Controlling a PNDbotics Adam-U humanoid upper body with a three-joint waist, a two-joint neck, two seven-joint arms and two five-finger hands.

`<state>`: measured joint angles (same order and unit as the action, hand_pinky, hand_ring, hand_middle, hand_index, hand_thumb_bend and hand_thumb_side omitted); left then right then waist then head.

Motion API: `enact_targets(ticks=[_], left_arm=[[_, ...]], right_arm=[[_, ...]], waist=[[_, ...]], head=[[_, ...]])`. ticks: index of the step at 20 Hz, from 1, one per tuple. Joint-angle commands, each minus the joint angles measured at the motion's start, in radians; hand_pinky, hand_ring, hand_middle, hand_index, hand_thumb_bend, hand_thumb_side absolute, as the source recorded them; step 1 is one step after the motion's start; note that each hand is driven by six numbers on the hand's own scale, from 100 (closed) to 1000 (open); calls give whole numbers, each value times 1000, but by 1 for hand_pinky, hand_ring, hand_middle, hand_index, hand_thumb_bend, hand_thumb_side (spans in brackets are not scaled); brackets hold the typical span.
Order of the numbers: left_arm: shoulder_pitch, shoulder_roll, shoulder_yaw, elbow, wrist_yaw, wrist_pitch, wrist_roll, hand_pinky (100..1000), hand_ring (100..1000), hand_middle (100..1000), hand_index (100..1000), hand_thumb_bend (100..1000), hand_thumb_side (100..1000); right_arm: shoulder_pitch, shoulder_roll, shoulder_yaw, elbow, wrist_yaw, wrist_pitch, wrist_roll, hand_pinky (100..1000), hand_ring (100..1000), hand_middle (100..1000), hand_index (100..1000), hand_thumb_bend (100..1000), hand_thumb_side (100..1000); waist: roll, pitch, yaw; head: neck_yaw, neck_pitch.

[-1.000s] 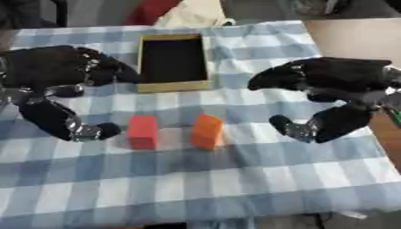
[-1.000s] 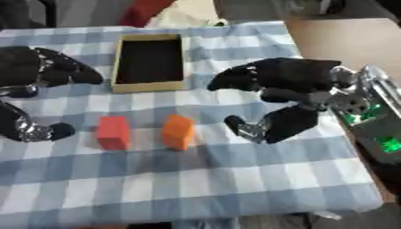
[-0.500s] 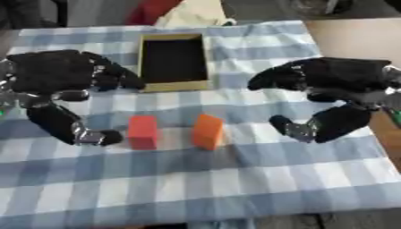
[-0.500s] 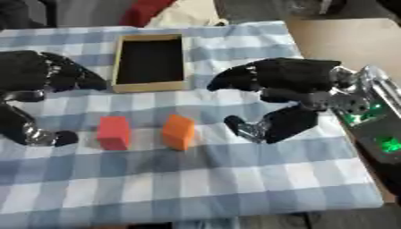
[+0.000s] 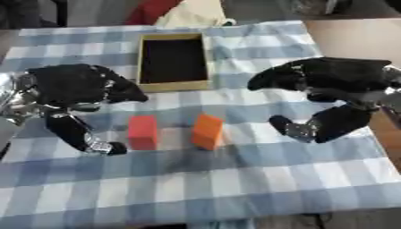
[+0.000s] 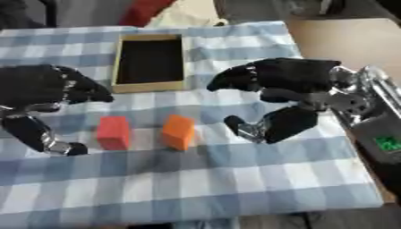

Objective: Pick up objects on the table and place them in the box.

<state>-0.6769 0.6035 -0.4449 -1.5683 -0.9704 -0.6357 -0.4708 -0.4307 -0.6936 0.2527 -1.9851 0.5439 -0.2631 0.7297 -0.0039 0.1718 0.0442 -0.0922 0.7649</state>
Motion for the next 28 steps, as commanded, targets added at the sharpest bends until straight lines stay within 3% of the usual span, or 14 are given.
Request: enact_targets(ticks=[1, 8, 15, 28], left_arm=[[-9, -8, 5, 29, -68, -87, -34, 791, 845, 854, 983, 518, 1000], [-15, -52, 3, 100, -185, -82, 65, 792, 846, 855, 980, 533, 1000], [-24, -96, 4, 159, -255, -71, 150, 785, 837, 844, 976, 474, 1000], [-31, -119, 26, 175, -242, -63, 188, 778, 824, 832, 981, 355, 1000]], right_arm=[[-10, -26, -9, -15, -5, 0, 1, 913, 863, 929, 1000, 100, 931], [-10, -24, -9, -15, -6, 1, 1, 913, 863, 928, 1000, 100, 932], [-10, -22, -10, -15, -7, 1, 1, 913, 862, 927, 1000, 100, 936], [-8, -21, -10, -15, -5, 2, 1, 913, 861, 926, 1000, 100, 937]], waist=[[0, -16, 1], [-2, -14, 0], [-5, -11, -1], [-7, -6, -3]], head=[[-3, 1], [1, 2], [3, 1], [3, 3]])
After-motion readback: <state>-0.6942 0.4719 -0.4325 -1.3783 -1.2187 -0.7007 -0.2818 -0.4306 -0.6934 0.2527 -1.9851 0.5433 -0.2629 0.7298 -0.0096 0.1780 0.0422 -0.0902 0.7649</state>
